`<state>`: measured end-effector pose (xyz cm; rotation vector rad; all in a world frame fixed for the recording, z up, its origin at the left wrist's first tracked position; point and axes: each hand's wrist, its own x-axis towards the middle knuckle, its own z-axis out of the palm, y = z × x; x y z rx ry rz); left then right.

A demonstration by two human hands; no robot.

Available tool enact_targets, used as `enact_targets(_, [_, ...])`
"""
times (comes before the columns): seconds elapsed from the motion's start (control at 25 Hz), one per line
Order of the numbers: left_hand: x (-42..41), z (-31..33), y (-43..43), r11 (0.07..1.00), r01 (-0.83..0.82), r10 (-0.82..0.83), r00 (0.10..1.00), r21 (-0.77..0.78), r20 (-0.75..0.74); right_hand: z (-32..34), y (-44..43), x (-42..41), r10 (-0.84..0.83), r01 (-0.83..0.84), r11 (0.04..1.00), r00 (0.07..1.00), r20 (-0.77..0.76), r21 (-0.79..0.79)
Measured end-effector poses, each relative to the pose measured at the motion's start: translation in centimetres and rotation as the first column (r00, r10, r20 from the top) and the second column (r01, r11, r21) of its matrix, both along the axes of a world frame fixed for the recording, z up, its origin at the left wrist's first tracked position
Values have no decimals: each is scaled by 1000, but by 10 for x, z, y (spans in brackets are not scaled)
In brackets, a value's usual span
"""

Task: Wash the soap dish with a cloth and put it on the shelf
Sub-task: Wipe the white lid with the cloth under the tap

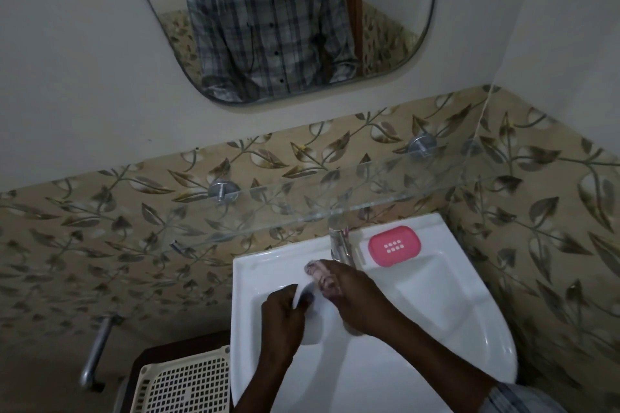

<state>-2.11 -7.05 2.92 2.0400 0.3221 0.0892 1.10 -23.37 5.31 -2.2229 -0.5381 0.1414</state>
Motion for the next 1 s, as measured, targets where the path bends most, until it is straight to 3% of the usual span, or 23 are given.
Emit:
enact_targets(0.08, [2,8,-1,998,-55,57,997,-36,48,4,6,-5,-164,190,969,973,-164,159])
enact_targets(0.16, [12,18,0,998,7,-10,998,55,64,10,18,-9,-248,247,959,969,-13,140])
enact_targets(0.24, [20,24,4,981,96,-109,992,167,69,18,25,-6,-172,181,983,964,201,-27])
enact_targets(0.32, [17,25,6,977,110,-129,987,186,95,24,26,-4,-129,160,980,964,232,-119])
enact_targets(0.4, [4,20,-4,992,1,-16,993,127,116,24,27,-3,-249,248,969,963,102,18])
enact_targets(0.48, [-11,14,-21,983,-178,182,977,-47,110,19,31,-11,-399,408,899,913,-87,157])
enact_targets(0.56, [-15,14,-33,917,-295,327,941,-269,83,8,34,-21,-474,520,844,837,-274,129])
enact_targets(0.64, [-11,18,-34,887,-320,362,929,-333,72,-7,37,-32,-449,544,832,773,-448,106])
enact_targets(0.72, [-8,27,-25,910,-294,331,940,-293,87,-9,32,-31,-436,526,848,767,-471,72])
enact_targets(0.8, [-1,39,-11,969,-207,222,969,-132,110,-5,18,-17,-451,449,890,841,-300,-80])
enact_targets(0.84, [6,44,-6,994,-108,106,991,24,82,-1,12,-10,-427,396,900,884,-189,-183])
enact_targets(0.92, [16,50,-3,939,133,-119,991,317,-61,8,15,-4,-336,319,911,941,-24,-261])
enact_targets(1.0, [19,51,-4,904,188,-172,982,383,-75,15,29,-6,-210,227,933,974,89,-280])
